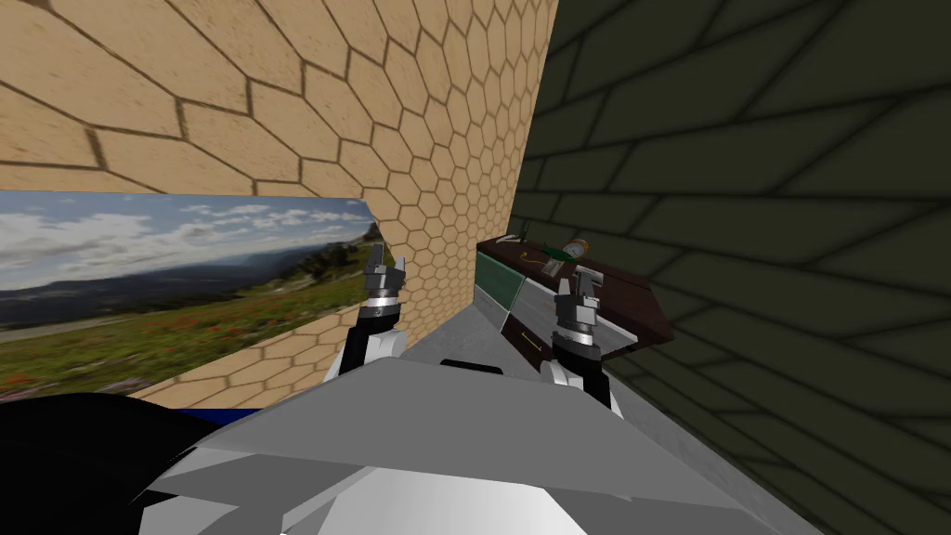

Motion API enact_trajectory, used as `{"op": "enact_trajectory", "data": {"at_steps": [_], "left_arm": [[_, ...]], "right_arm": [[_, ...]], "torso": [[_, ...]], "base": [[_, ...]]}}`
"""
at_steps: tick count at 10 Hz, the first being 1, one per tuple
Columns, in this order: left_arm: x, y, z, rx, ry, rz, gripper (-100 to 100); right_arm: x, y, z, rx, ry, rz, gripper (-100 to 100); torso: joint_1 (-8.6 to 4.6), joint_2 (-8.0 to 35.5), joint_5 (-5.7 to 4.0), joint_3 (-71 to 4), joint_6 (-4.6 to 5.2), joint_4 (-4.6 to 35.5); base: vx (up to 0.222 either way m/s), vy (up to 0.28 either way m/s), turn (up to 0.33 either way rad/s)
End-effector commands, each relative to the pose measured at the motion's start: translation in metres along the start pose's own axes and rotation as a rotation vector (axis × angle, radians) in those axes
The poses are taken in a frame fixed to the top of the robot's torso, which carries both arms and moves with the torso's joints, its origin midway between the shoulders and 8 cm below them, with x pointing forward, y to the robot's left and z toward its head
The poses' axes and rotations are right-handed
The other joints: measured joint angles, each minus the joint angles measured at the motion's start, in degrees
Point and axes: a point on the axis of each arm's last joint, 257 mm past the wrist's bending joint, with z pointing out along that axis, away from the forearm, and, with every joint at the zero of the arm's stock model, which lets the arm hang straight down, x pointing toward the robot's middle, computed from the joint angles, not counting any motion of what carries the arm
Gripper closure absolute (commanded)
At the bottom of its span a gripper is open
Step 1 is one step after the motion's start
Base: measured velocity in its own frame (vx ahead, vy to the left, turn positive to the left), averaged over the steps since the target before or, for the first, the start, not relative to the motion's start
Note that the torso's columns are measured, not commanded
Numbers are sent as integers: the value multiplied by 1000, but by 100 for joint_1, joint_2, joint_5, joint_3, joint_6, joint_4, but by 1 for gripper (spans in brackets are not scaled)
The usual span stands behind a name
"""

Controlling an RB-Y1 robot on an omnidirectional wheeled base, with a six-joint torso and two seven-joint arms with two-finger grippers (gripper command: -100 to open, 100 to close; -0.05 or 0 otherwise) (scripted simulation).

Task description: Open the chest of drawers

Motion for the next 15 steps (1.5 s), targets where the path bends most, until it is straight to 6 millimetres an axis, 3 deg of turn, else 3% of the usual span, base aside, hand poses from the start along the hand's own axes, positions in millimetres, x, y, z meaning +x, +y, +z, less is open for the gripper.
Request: {"op": "enact_trajectory", "data": {"at_steps": [1, 9, 10, 12, 15], "left_arm": [[0, 0, 0, 0, 0, 0, 0], [0, 0, 0, 0, 0, 0, 0], [0, 0, 0, 0, 0, 0, 0], [0, 0, 0, 0, 0, 0, 0], [0, 0, 0, 0, 0, 0, 0]], "right_arm": [[0, 0, 0, 0, 0, 0, 0], [0, 0, 0, 0, 0, 0, 0], [4, -3, -1, 3, 35, -30, -100], [12, -9, -4, 9, 96, -92, -100], [24, -23, -11, 19, 210, -232, -100]], "torso": [[0, 232, 0, -467, 0, 235], [0, 3539, 0, -7073, 0, 3537], [0, 3962, 0, -7919, 0, 3960], [2, 4204, 1, -8428, 0, 4204], [4, 4225, 1, -8459, 0, 4227]], "base": [[0, 0, 0], [0, 0, 0], [15, 6, 19], [23, 14, 25], [40, 28, 30]]}}
